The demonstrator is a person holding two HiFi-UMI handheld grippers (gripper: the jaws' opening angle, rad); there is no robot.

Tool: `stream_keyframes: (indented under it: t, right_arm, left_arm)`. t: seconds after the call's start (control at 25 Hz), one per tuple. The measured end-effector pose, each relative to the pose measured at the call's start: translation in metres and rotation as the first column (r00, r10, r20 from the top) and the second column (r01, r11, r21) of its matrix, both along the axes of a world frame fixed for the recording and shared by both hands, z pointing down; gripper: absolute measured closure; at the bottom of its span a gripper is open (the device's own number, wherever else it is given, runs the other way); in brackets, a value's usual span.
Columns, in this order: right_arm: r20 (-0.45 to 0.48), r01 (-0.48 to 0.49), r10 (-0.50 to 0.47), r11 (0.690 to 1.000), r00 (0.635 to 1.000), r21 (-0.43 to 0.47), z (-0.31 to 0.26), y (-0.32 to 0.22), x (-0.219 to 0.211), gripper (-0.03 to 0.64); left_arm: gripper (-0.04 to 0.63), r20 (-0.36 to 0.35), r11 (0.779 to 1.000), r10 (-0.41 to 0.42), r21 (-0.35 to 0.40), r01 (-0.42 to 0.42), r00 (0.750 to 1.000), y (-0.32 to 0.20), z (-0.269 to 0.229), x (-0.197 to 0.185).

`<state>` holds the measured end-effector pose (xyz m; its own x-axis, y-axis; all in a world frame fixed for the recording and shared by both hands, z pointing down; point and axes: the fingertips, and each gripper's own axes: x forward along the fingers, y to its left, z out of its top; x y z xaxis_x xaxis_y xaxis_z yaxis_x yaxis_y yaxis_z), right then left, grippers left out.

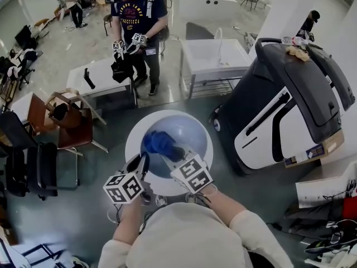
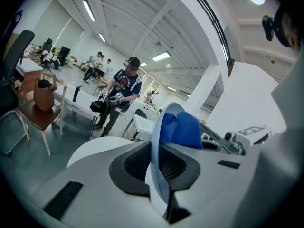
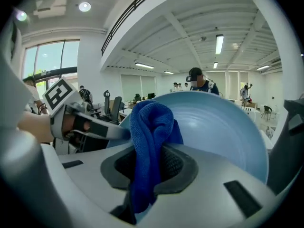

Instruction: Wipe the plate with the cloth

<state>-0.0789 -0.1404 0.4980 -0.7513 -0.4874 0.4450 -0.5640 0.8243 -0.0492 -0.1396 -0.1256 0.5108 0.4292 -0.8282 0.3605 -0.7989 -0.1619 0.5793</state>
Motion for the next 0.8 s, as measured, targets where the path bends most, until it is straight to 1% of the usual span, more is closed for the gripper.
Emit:
stream_keyframes:
  t: [0.12,0.2,0.32,0.48,0.6,0.8]
  right_arm:
    - [-0.022,0.054,-0.055,0.997,0.998,-0.048,0.014,0.017,-0.007,0.528]
    - [-0.05,0.053,-0.057,0.995,0.997,-0.082,0.026,0.023,0.0,0.528]
    - [-0.107,0.011,-0.026,0.991,0.994,-0.133,0.043,0.024,0.019,0.528]
    - [-0.141,-0.097,0.074,0.982,0.987,-0.16,0.048,0.01,0.051,0.528]
    - [-0.156,-0.18,0.158,0.973,0.975,-0.142,0.044,-0.007,0.078,0.528]
    - [-0.154,-0.29,0.279,0.956,0.948,-0.051,0.018,-0.041,0.107,0.528]
  left_arm:
    - [0.552,-0.013,0.999,-0.033,0.013,0.033,0.999,-0.006,-0.005,-0.011]
    - [0.552,-0.019,0.998,-0.058,0.021,0.059,0.998,-0.008,-0.007,-0.019]
    - [0.552,-0.019,0.996,-0.084,0.029,0.084,0.996,-0.009,-0.009,-0.029]
    - [0.552,-0.018,0.996,-0.082,0.026,0.083,0.996,-0.005,-0.005,-0.032]
    - [0.552,-0.01,0.998,-0.059,0.02,0.059,0.998,0.001,0.0,-0.026]
    - [0.552,0.024,1.0,-0.001,0.014,0.001,1.0,0.008,0.005,-0.01]
